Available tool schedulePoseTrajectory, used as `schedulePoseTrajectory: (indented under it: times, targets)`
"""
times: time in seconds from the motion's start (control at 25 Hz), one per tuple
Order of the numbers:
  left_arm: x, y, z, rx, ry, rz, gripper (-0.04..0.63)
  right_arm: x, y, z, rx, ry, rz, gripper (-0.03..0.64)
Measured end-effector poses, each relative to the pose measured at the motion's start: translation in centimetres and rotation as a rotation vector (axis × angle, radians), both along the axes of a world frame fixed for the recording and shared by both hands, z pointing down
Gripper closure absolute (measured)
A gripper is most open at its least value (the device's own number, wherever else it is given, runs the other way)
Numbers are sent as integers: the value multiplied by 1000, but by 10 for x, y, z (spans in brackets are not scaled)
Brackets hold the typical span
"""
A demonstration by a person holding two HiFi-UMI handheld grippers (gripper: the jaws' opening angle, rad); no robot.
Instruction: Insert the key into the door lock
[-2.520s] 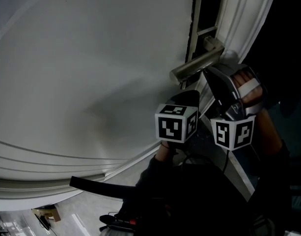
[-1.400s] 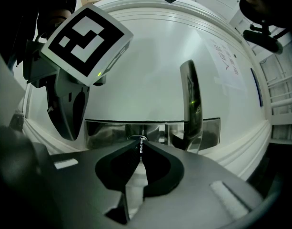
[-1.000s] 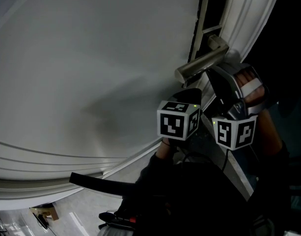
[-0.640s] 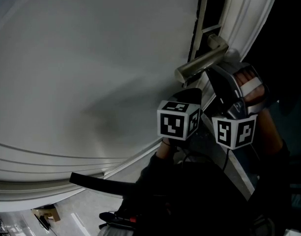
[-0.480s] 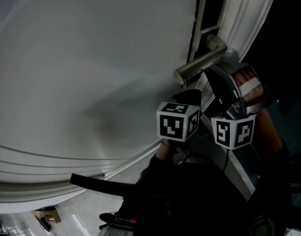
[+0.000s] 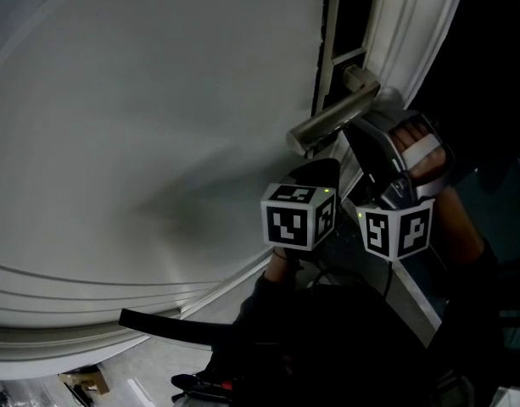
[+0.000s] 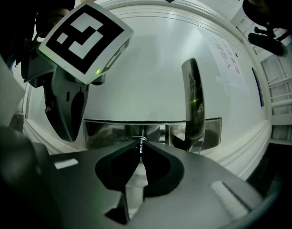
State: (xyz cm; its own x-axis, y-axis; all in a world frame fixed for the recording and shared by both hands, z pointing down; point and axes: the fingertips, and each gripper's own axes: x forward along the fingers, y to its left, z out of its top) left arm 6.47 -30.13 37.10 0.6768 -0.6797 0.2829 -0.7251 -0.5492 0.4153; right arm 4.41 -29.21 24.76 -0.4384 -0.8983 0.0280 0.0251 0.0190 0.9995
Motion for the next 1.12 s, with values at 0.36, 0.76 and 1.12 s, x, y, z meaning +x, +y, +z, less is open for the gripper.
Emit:
schedulePoseTrajectory:
  times: [0.36,0.76,1.12]
  targets:
    - [0,0,-1,2,-1,-1,595,-1,0,0,3,4,-3,604]
    - [0,0,-3,4,-6,1,595,-1,-1,-1,10,6,-1,604]
    - [-2,-1,-2,2,-4,-2,595,-3,-4,-1,11,6,-1,604]
